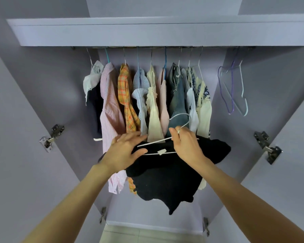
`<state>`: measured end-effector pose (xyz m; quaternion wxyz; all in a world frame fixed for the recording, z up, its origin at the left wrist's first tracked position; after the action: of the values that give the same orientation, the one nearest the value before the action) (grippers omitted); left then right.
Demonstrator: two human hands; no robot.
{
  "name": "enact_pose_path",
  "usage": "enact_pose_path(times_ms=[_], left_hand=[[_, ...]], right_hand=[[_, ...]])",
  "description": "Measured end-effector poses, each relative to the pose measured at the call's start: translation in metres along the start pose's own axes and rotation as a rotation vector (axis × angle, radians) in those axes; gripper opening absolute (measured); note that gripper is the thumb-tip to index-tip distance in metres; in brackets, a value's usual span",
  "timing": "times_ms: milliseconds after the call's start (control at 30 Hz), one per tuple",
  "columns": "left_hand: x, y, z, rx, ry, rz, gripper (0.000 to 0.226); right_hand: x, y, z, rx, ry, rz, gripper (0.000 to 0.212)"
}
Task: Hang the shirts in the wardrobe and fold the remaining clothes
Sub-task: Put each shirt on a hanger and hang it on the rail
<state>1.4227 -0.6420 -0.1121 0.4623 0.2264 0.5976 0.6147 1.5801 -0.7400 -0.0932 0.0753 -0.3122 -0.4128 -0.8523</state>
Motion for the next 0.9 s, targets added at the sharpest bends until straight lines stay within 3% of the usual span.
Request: enact_pose_path(times_ms=[100,233,400,533,633,733,833,900], left_hand=[[-0.013,-0.001,0.002,0.017,-0.027,-0.047,0.021],[-0.005,-0.001,-0.002,0.029,0.03,-0.131,0.027],[0.016,-0.001,-0.013,0.026,0.147,-0.442,0.026],[0.017,-0.003,-0.024,0.107,0.155,-0.509,0.02],[0.025,-0.001,-0.027,0.003,0.178,-0.254,0.026],[0.033,0.006,-0.032,-0.122,0.265,-0.038,0.022],[0.037,0.022,-0.035,-0.295,0.263,-0.08,0.018],[0.042,0.035,-0.034,-0.39,0.219,-0.122,0.017]], right_hand=[[0.003,-0.001,-0.003,0.003,-0.003,0.095,0.038],[-0.011,-0.003,-0.014,0.118,0.005,0.129,0.021],[-0.053,0.0,-0.029,0.017,-0.099,-0.39,0.04],[-0.067,-0.011,-0.029,0.181,-0.161,-0.717,0.05],[-0.064,-0.018,-0.023,0.313,-0.205,-0.624,0.052],[-0.053,-0.008,-0.019,0.206,-0.175,-0.499,0.047],[-0.038,-0.001,-0.025,0.126,-0.023,-0.444,0.026],[-0.03,0.01,-0.031,0.013,0.063,-0.42,0.035]])
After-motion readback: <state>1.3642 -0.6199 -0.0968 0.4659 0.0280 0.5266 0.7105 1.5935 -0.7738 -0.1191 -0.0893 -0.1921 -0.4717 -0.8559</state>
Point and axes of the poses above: each hand's wrist, its own z-axis towards the middle knuckle, its own y-axis out of the back of the hand, x = y × z, the point moved 7 cm from there along z, towards the middle knuckle
